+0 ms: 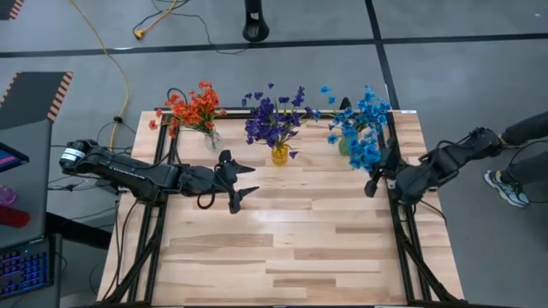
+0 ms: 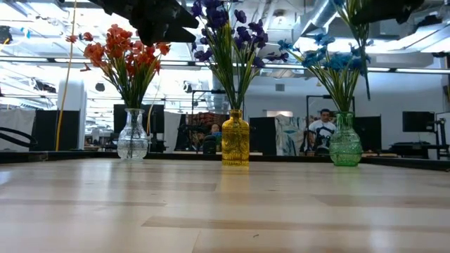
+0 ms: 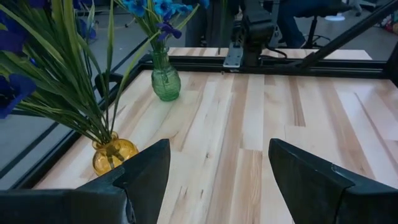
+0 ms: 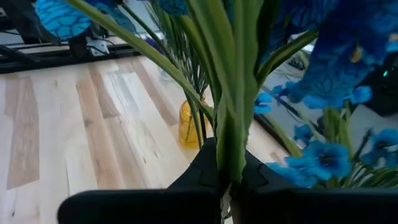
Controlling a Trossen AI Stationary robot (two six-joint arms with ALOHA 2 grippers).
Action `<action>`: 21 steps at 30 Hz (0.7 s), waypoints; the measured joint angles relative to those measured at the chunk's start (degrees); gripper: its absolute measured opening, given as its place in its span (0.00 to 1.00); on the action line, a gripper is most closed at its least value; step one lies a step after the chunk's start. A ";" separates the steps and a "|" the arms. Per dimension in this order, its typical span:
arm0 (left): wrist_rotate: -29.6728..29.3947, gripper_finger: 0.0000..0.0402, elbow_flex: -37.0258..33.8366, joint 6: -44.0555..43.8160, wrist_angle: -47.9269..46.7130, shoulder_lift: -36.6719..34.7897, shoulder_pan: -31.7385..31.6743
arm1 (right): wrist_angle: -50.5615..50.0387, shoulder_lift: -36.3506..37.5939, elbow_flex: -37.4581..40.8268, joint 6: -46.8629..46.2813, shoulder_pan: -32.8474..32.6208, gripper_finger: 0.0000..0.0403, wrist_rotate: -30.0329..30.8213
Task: Sort flowers into vase by color
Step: Put the blue flower into the green vase
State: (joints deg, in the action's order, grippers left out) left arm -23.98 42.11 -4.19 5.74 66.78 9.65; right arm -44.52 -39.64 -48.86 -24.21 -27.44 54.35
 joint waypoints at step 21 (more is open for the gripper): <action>-3.71 0.65 0.00 -0.13 0.85 0.00 -0.75 | -1.79 11.06 1.75 14.96 0.22 0.07 16.46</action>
State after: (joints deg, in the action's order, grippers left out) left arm -27.69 42.11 -4.32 6.59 66.78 8.90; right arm -46.31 -28.58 -47.11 -9.25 -27.22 70.80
